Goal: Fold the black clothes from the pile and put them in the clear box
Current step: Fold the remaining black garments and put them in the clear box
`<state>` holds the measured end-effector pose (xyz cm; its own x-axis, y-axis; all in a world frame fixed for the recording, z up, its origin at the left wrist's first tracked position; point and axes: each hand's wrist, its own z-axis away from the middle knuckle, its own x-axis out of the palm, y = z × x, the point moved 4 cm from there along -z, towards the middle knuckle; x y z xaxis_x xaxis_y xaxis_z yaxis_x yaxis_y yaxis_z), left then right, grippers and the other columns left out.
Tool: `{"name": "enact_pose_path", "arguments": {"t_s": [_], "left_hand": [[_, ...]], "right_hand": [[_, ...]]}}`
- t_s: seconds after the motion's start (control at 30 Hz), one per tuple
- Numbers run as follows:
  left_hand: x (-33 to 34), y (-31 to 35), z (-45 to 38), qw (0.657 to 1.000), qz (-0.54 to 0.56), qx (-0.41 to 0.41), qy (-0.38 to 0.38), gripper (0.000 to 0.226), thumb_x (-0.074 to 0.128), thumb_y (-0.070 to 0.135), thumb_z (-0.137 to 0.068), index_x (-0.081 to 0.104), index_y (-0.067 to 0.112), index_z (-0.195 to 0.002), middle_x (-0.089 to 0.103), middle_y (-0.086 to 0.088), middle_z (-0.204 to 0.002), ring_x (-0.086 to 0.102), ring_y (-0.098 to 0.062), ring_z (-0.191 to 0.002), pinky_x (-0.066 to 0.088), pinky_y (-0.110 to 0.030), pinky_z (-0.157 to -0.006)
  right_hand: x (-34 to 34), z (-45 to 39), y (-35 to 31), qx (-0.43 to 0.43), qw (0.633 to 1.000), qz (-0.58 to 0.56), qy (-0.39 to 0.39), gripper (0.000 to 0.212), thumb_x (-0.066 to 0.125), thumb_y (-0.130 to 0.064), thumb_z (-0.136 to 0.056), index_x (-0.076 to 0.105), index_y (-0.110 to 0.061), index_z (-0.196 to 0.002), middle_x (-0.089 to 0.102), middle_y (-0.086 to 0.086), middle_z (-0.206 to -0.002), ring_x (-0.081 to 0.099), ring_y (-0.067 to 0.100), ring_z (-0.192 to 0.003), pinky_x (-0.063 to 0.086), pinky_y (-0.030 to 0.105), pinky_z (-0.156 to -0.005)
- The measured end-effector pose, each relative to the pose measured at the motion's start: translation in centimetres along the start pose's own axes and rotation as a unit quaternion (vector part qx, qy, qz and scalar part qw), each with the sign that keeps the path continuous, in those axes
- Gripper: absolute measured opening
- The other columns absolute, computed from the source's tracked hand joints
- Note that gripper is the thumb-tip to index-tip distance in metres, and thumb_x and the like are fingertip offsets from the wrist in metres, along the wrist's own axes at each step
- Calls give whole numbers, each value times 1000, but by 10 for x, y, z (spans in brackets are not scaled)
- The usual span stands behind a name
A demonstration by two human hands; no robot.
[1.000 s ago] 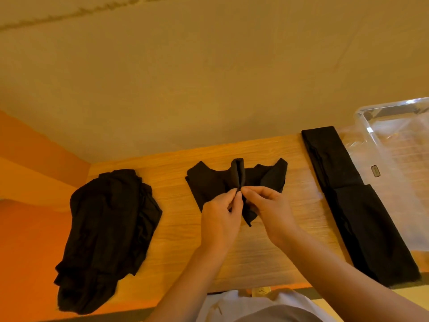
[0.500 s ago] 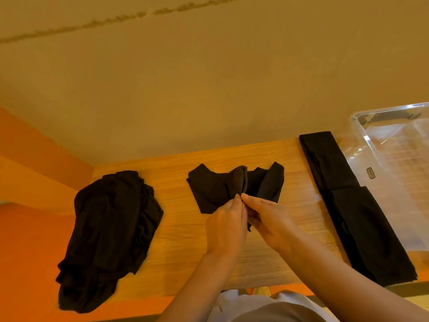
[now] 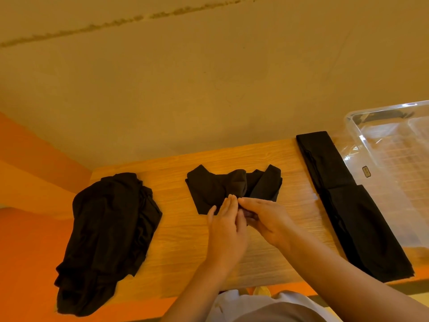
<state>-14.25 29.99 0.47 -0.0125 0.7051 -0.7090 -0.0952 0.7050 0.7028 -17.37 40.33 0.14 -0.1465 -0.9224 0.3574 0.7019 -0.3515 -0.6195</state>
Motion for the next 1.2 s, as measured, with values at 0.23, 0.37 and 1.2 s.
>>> {"name": "enact_pose_path", "arguments": {"t_s": [0.23,0.37,1.2], "left_hand": [[-40,-1,-76,988,97,-89,-84,37,59,31,-94,56,21,-129,59,11,-123,54,-3,-112,41,-12,-84],[-30,0,-117,962,12,-151,-227,68,72,39,-81,42,22,-140,50,4,-138,49,-13,-121,41,-26,-90],[51,-12,-177,847,-444,66,-284,24,57,6,-92,63,15,-114,62,-4,-108,60,-23,-96,37,-28,-63]], "right_hand": [[0,11,-15,-164,952,254,53,5,69,-19,-87,72,-21,-90,73,-3,-86,68,10,-83,55,22,-74],[-2,17,-8,-211,929,304,31,7,68,-19,-87,70,-24,-91,71,-4,-86,67,5,-83,54,19,-72],[-11,15,26,-287,879,381,18,10,66,-15,-89,68,-21,-97,65,-11,-83,63,3,-86,52,15,-74]]}}
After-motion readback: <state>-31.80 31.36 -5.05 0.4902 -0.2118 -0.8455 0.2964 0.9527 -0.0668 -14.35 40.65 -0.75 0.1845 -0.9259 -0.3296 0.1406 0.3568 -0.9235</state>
